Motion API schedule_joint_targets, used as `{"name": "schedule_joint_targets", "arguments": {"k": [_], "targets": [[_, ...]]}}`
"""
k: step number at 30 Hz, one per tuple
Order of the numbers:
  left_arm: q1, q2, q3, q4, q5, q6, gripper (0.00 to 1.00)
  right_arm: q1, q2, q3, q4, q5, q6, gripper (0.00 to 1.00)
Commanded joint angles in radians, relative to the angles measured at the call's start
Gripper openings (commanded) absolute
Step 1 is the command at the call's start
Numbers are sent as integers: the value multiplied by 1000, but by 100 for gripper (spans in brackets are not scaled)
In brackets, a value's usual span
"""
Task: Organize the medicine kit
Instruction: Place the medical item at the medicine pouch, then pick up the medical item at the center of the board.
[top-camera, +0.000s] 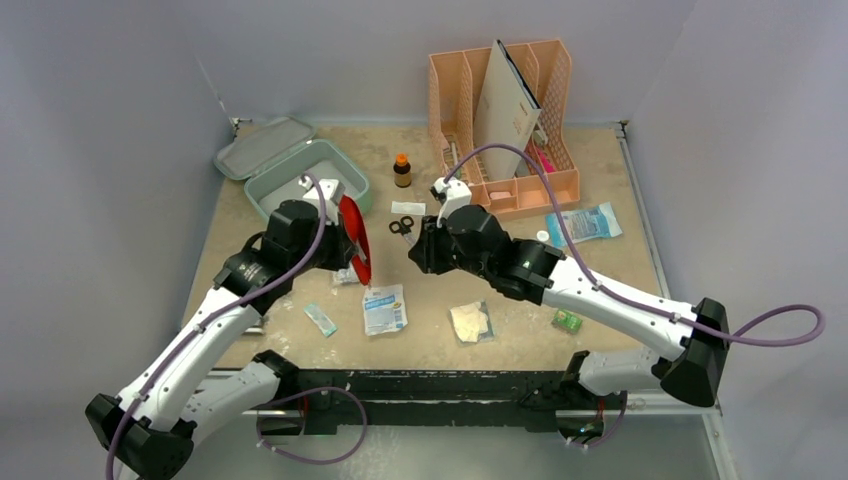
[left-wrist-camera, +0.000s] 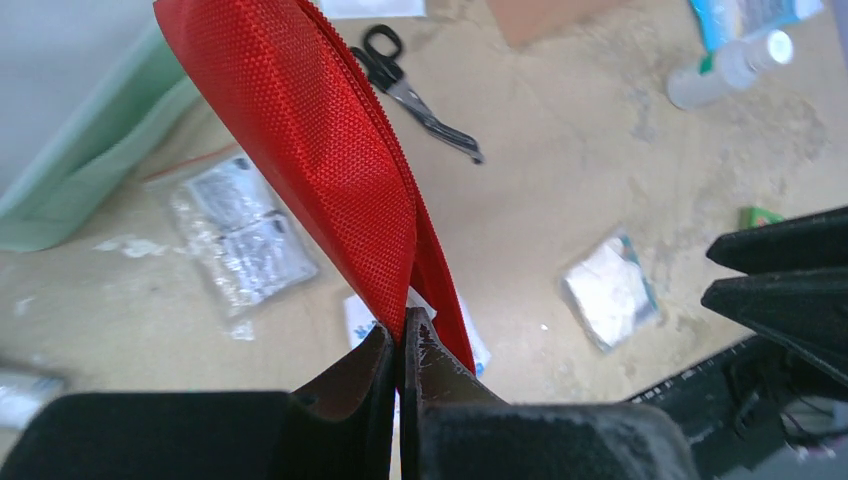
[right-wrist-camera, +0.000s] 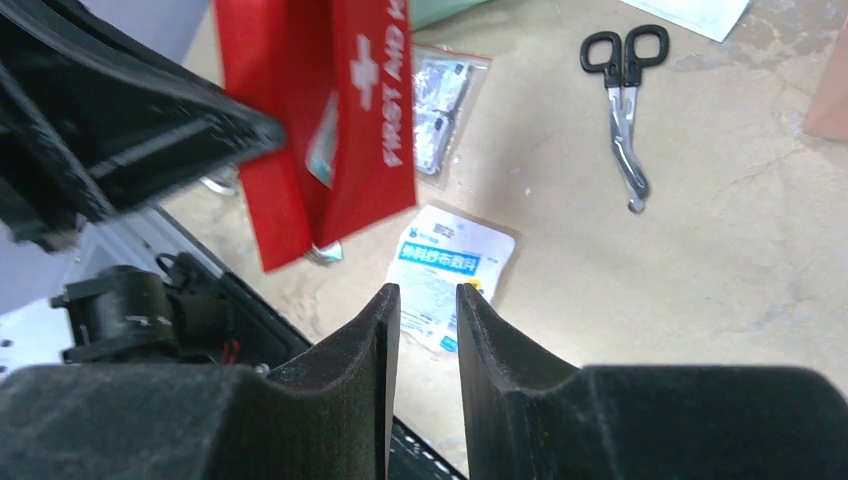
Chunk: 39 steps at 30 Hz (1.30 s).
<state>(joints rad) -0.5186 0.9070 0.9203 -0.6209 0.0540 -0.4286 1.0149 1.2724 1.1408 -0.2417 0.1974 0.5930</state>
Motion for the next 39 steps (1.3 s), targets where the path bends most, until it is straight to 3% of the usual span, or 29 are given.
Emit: {"name": "schedule_joint_targets", "arguments": {"k": [1,4,9,20,29,39], "targets": [[-1,-43,72,-60,-202,37,0,-1,-9,-30,39,23,-100,30],[-1,-70,86,-59,-243,55,0,-2,38,-26,49,-27,-136,31],[-1,-100,95,-47,-244,102,0,-60,164,72,-9,-65,-346,34],[-2,-187,-23,64,-11,165,0,-307,484,291,-73,-265,-581,38],[-2,-181,-43,76,57,198,0,-430,760,573,-188,-382,-583,37],[-2,-199,-52,84,113,218,0,-438,956,839,-326,-343,-682,43]]}}
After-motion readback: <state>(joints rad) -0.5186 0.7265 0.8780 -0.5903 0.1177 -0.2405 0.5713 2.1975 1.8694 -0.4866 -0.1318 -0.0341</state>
